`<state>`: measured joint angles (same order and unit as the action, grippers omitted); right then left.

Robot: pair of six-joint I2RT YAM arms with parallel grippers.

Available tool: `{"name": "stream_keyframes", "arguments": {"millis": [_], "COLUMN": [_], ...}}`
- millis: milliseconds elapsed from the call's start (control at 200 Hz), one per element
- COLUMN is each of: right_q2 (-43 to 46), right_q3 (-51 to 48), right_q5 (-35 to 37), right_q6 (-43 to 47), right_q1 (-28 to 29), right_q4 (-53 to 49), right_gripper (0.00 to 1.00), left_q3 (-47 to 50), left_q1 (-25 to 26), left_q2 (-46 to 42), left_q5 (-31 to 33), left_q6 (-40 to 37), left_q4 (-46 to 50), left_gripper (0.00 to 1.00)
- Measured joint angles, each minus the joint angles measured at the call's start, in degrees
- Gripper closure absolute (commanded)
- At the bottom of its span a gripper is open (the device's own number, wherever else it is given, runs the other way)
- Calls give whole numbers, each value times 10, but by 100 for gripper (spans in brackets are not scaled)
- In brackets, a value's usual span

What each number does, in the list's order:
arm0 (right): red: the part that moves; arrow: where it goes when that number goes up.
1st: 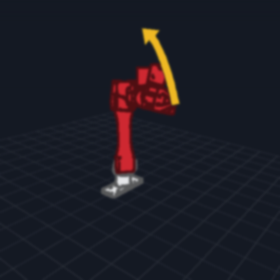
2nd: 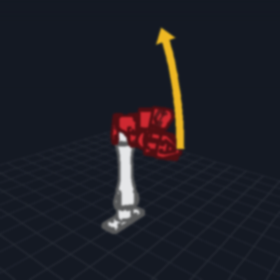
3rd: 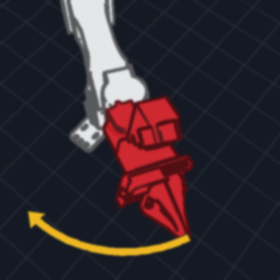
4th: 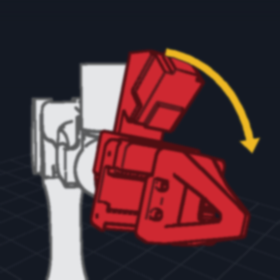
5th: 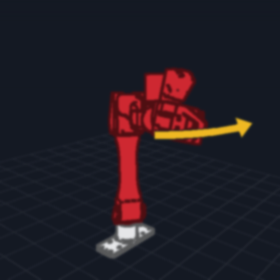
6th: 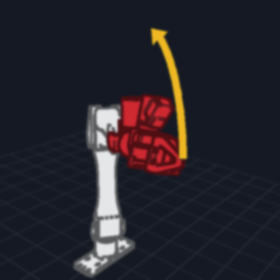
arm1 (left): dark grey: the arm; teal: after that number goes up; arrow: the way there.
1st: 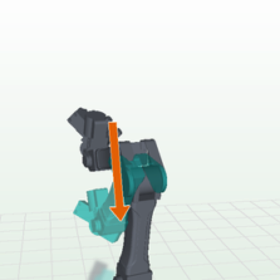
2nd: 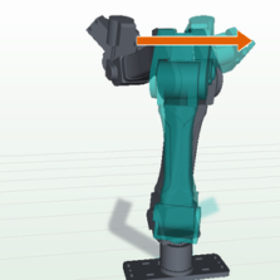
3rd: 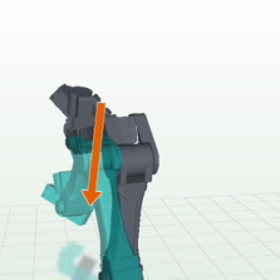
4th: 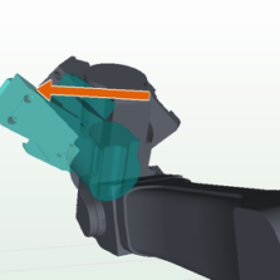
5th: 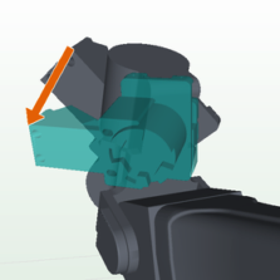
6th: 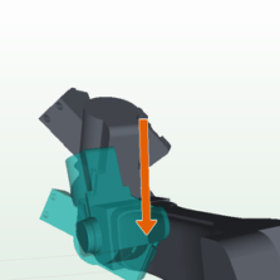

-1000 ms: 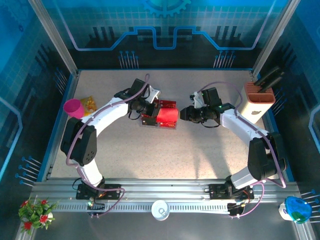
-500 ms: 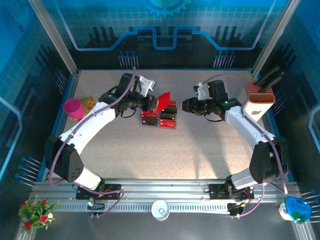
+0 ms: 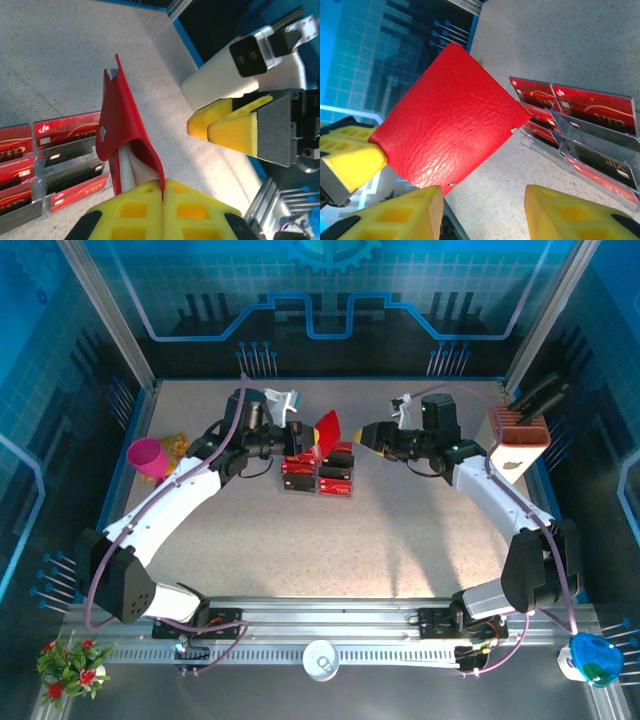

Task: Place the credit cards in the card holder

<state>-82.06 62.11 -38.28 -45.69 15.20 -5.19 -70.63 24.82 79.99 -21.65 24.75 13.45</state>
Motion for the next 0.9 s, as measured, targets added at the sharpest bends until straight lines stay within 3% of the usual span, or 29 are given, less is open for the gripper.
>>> {"name": "stream_keyframes", "arguments": {"millis": [165,395,900], "right_q2": [0,-16,-134], "right_q3": [-23,-55,-59], "right_q5": [3,4,3], "right_q6": [-100,-249,-456], "right_q1": [0,0,25], "right_q4": [99,268,539], "right_gripper": [46,29,31], "left_q3": [7,7,8], "left_q1": [0,0,12], "left_q2": [-17,-25,-30], "left_q5": [15,25,62], "left_q6": [77,132,181], "left_q4": [-61,-123,-169], "left_gripper": [100,100,100]}}
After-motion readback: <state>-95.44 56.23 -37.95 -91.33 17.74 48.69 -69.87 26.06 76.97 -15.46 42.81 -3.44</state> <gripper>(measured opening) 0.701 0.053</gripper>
